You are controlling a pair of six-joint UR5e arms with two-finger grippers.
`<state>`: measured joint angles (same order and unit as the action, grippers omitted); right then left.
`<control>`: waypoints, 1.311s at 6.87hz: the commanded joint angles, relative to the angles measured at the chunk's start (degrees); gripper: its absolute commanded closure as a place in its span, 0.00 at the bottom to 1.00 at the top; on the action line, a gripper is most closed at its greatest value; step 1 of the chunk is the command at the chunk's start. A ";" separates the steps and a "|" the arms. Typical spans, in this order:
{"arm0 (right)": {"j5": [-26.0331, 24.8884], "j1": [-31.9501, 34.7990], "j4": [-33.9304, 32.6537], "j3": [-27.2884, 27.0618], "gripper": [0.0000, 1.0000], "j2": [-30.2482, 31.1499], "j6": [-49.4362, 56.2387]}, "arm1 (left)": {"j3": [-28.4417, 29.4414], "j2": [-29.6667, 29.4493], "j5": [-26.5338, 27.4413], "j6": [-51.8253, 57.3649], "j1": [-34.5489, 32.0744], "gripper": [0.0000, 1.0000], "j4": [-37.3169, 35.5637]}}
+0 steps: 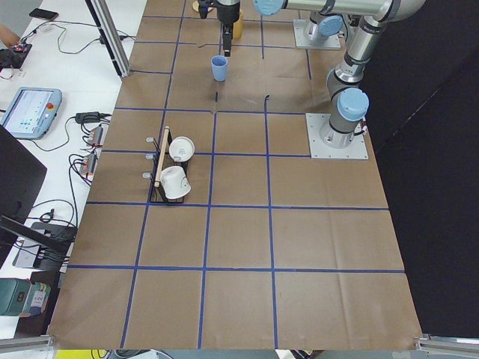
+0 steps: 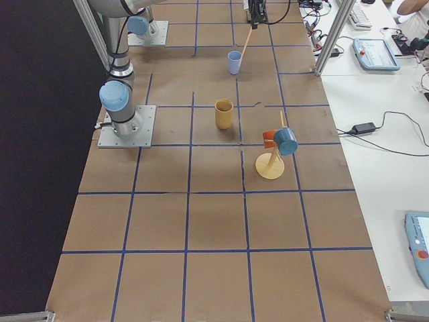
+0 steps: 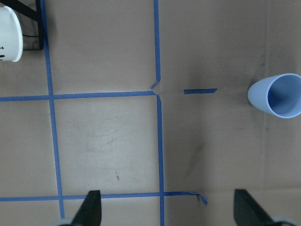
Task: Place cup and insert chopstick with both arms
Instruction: 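Lift the pink chopstick out of the bamboo cup and carry it over the blue cup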
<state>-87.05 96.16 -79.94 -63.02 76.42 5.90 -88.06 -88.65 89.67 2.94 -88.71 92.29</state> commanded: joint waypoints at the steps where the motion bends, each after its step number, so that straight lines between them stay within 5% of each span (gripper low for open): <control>1: 2.93 5.59 -3.78 -0.35 0.99 -1.62 -7.37 | 0.00 -0.20 -0.02 -0.04 0.03 0.00 -0.26; 4: 2.41 13.25 -10.13 -0.53 0.99 -6.28 -16.78 | -0.09 -0.64 -0.02 -0.39 0.29 0.00 -0.35; 9: 1.97 13.61 -12.43 -3.68 0.99 -8.66 -18.38 | -0.09 -0.38 0.07 -0.57 0.29 0.00 -0.61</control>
<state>-84.93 109.70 -92.10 -65.19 67.68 -12.38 -88.21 -89.05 89.73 2.44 -88.42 91.73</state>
